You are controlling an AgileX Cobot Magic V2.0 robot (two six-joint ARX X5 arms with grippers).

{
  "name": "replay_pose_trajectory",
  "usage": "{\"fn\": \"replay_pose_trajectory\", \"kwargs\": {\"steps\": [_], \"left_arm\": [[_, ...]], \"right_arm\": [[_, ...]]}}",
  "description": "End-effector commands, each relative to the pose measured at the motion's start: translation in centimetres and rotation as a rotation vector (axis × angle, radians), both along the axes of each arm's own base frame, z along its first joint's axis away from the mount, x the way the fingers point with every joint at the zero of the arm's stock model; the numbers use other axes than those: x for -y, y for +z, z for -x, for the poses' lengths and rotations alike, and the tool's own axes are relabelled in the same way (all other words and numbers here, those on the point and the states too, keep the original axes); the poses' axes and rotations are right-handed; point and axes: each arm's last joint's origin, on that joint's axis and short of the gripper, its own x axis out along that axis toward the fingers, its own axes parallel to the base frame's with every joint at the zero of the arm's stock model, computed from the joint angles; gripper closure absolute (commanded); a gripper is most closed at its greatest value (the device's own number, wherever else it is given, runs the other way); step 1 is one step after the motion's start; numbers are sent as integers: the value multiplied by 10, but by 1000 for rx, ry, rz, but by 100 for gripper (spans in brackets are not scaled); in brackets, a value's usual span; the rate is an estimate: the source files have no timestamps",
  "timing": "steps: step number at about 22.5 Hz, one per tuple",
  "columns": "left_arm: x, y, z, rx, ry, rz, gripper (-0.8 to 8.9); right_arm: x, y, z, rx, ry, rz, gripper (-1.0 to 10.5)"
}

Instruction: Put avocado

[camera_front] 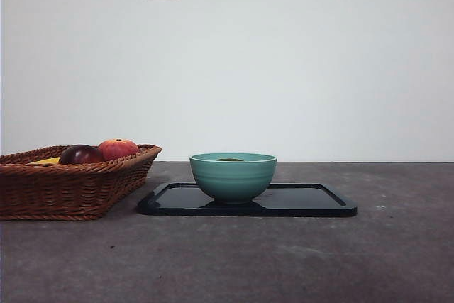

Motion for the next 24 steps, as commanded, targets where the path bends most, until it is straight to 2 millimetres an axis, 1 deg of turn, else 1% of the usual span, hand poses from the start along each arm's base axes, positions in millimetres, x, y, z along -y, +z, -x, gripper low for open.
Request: {"fn": "replay_pose_trajectory", "kwargs": {"steps": [1,2,4,5,6,10,17,21,24], "left_arm": [[0,-8,-1,-27,-5,-12,795],[0,-8,-1,-27,-5,-12,795],[0,-8,-1,-27,-5,-12,795],[0,-8,-1,-27,-5,-12,795],[0,-8,-1,-27,-5,-12,795],[0,-8,-1,-27,-5,-12,795],[0,-8,-1,-27,-5,-12,795],[0,-8,-1,-27,-5,-12,795],[0,-8,-1,-27,-5,-12,795]], "right_arm": [[2,-23,-16,137,-57,31,927],[5,-39,-22,175,-97,28,927],[10,-65,-29,213,-154,26,927],[11,-74,-30,220,-174,25,927],[13,-83,-31,215,-189,28,927],[16,-103,-32,190,-228,35,927],[19,-128,-36,114,-256,34,927],[20,-134,-35,52,-268,43,927],[20,-134,-35,44,-276,41,927]]}}
